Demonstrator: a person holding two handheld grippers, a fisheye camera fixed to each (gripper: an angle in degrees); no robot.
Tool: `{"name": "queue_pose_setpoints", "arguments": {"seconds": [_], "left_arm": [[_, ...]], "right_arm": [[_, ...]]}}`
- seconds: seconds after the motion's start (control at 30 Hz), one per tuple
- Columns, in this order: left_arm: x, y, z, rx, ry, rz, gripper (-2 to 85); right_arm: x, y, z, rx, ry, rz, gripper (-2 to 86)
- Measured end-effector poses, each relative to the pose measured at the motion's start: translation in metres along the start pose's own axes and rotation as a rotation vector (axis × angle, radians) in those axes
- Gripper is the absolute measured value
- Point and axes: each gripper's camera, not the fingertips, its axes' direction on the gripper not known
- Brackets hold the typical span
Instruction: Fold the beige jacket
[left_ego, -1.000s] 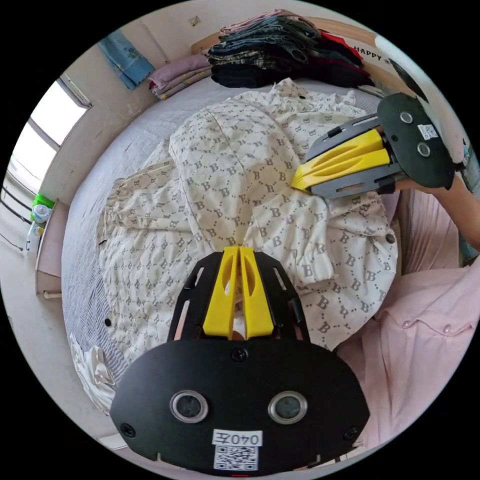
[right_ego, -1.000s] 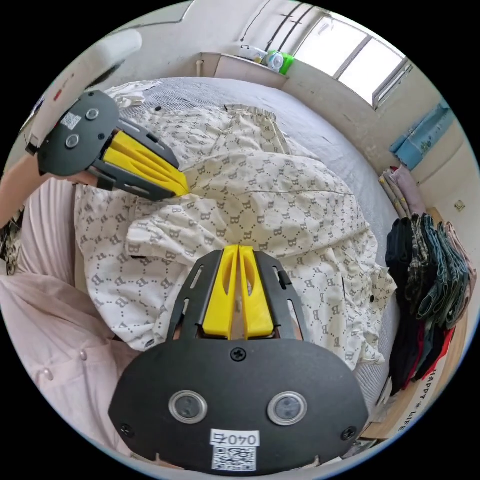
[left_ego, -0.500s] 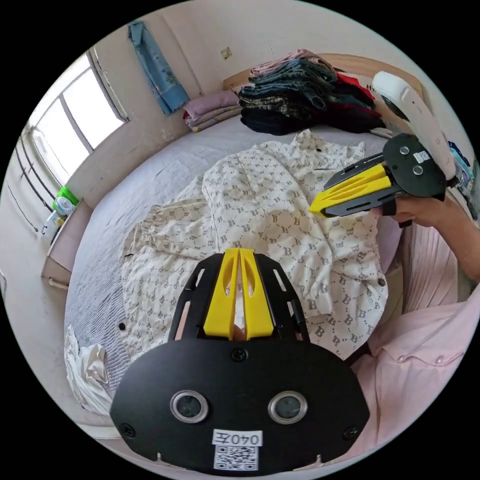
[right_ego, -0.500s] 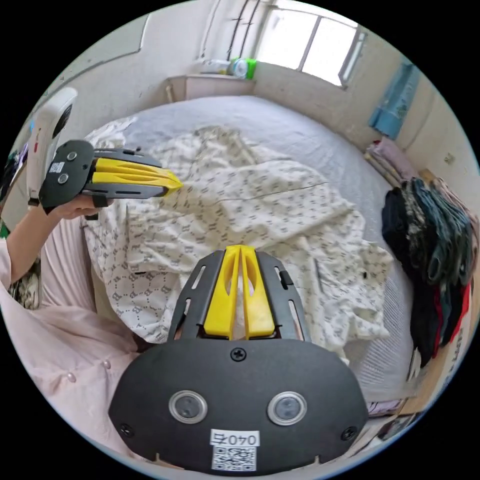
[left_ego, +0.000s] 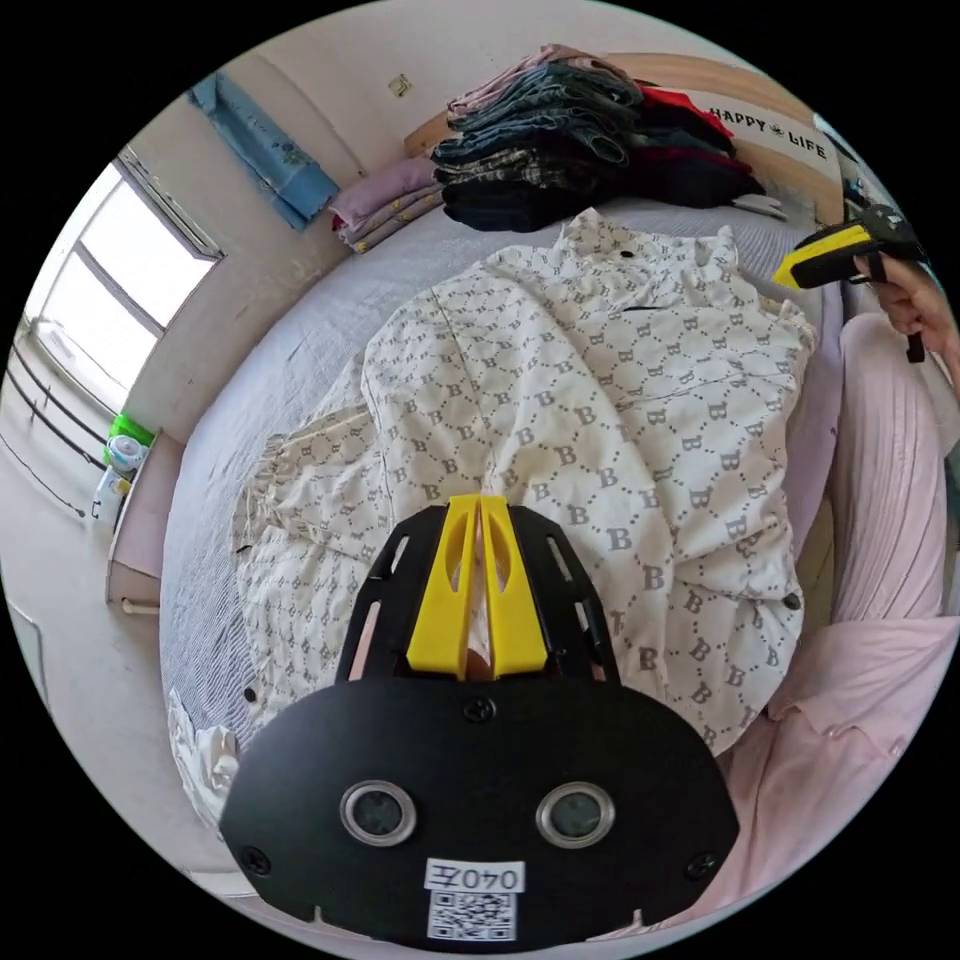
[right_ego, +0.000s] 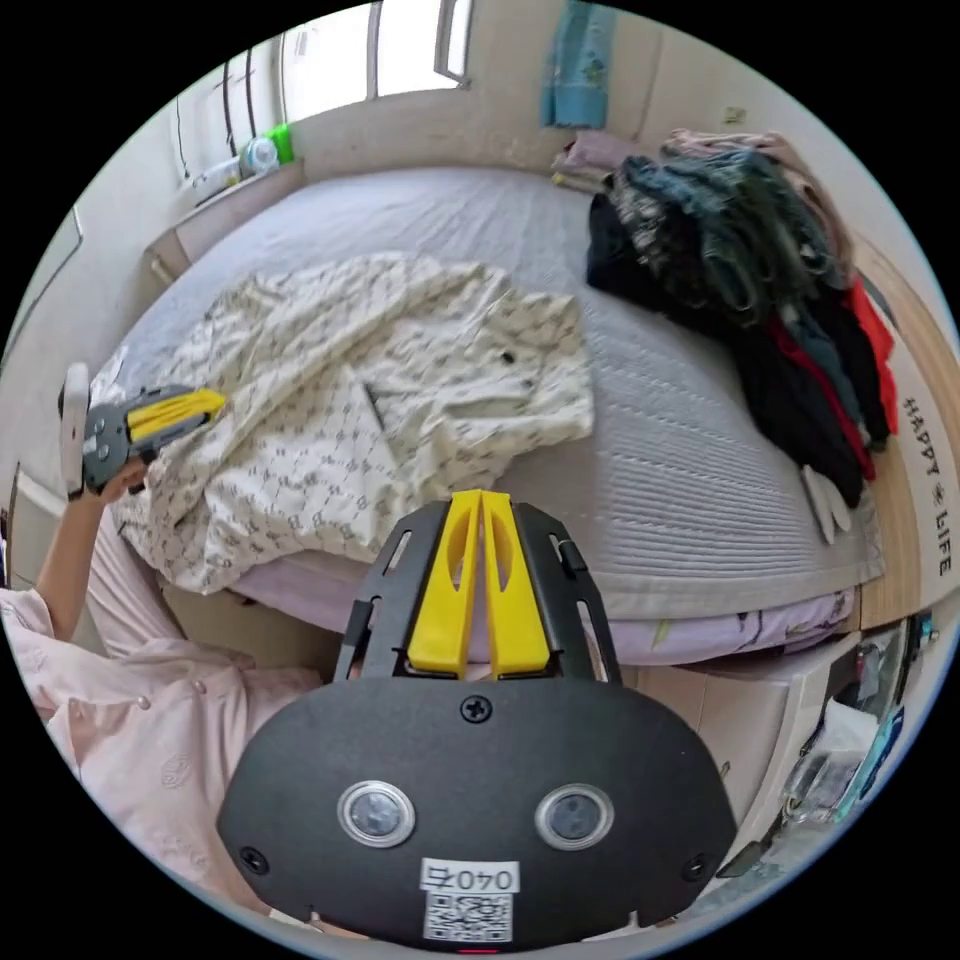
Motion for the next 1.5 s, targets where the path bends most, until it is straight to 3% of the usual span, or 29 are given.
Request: {"name": "queue_pose_setpoints", "arguments": {"seconds": [0.07, 0.17, 0.27, 0.4, 0.5, 0.57, 0.67, 0.87, 1.03, 1.17, 1.3, 1.5], "left_arm": [[0.004, 0.005, -0.024, 0.087, 0.040, 0.013, -0.9], [0.030, -0.005, -0.052, 0.207, 0.178, 0.093, -0.9], [0.075, -0.025, -0.050, 0.246, 0.184, 0.219, -0.9], [0.115, -0.045, -0.008, 0.148, 0.268, 0.301, -0.9], [0.133, -0.036, 0.022, 0.064, 0.333, 0.367, -0.9], [0.133, -0.028, 0.025, 0.097, 0.359, 0.362, -0.9], [0.133, -0.027, 0.026, 0.086, 0.388, 0.342, -0.9], [0.127, -0.002, -0.026, 0.198, 0.254, 0.300, -0.9], [0.133, 0.015, -0.042, 0.200, 0.258, 0.207, -0.9], [0.139, 0.022, -0.059, 0.242, 0.082, 0.144, -0.9], [0.120, 0.031, -0.057, 0.170, -0.046, 0.014, -0.9], [0.096, 0.034, -0.050, 0.070, -0.020, -0.175, -0.9]], "right_arm": [[0.031, 0.000, -0.031, 0.074, -0.008, 0.017, -0.9], [0.048, -0.012, -0.035, 0.064, -0.138, -0.043, -0.9], [0.031, -0.030, -0.017, 0.030, -0.230, -0.148, -0.9], [0.013, -0.050, 0.018, -0.051, -0.304, -0.216, -1.0], [0.028, -0.059, 0.057, -0.194, -0.138, -0.233, -1.0], [0.067, -0.064, 0.071, -0.216, -0.281, -0.124, -1.0], [0.084, -0.064, 0.073, -0.201, -0.330, -0.082, -1.0], [0.080, -0.060, 0.003, -0.102, -0.179, -0.145, -1.0], [0.057, -0.057, -0.034, 0.004, -0.290, -0.222, -0.9], [0.014, -0.071, -0.016, -0.010, -0.291, -0.325, -0.9], [0.006, -0.096, 0.018, -0.101, -0.265, -0.316, -1.0], [-0.021, -0.148, -0.006, 0.071, -0.429, -0.362, -1.0]]}}
